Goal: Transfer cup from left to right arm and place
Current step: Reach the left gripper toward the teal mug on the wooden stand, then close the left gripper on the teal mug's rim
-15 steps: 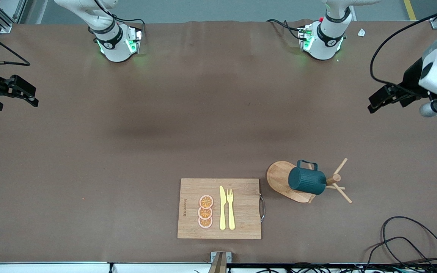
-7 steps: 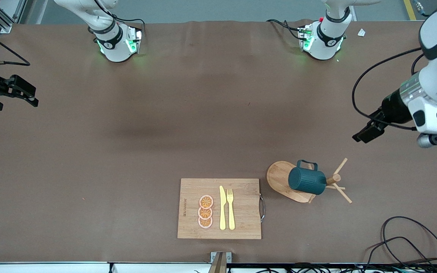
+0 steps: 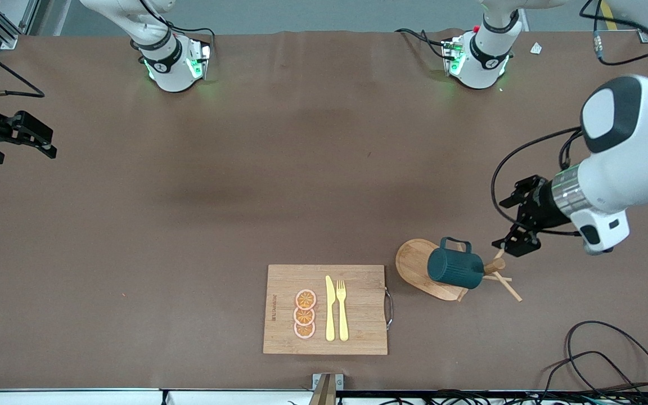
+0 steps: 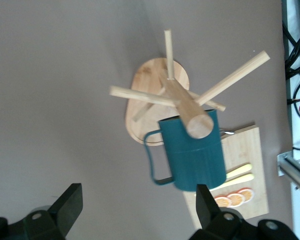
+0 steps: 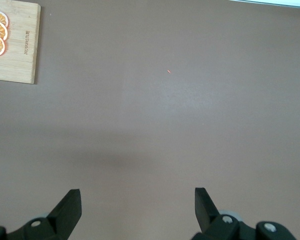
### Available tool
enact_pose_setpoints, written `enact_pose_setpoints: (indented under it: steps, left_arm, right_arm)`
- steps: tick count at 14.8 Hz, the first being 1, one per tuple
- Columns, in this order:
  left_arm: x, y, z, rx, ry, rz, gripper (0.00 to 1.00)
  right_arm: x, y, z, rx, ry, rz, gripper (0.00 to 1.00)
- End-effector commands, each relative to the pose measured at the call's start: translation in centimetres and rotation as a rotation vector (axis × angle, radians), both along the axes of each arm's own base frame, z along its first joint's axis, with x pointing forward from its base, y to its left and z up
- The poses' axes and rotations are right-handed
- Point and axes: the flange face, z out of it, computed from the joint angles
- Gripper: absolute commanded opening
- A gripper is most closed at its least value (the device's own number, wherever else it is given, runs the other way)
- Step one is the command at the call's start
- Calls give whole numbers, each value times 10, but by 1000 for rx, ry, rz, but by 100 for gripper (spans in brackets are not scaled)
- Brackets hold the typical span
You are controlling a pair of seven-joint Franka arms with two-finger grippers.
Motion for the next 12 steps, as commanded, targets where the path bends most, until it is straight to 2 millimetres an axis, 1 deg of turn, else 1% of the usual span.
enact_pose_setpoints:
  steps: [1,3,5,9,12]
  left_arm:
    - [21,-11,-26,-34,-14,54,99]
    - [30,-22,-46,-62,-31,68,99]
    - [36,-23,-61,-71,-37,98,99]
    - [44,-34,-79,-80,-53,122,99]
    - [50,-34,-89,-87,-66,156,99]
  right_arm:
    - [-1,-3,4,4,0,10,100]
    - [-1,-4,4,4,0,8,100]
    - [-1,-4,4,4,0,8,100]
    - [-1,-5,3,4,2,7,100]
    - [-1,-6,4,4,0,5,100]
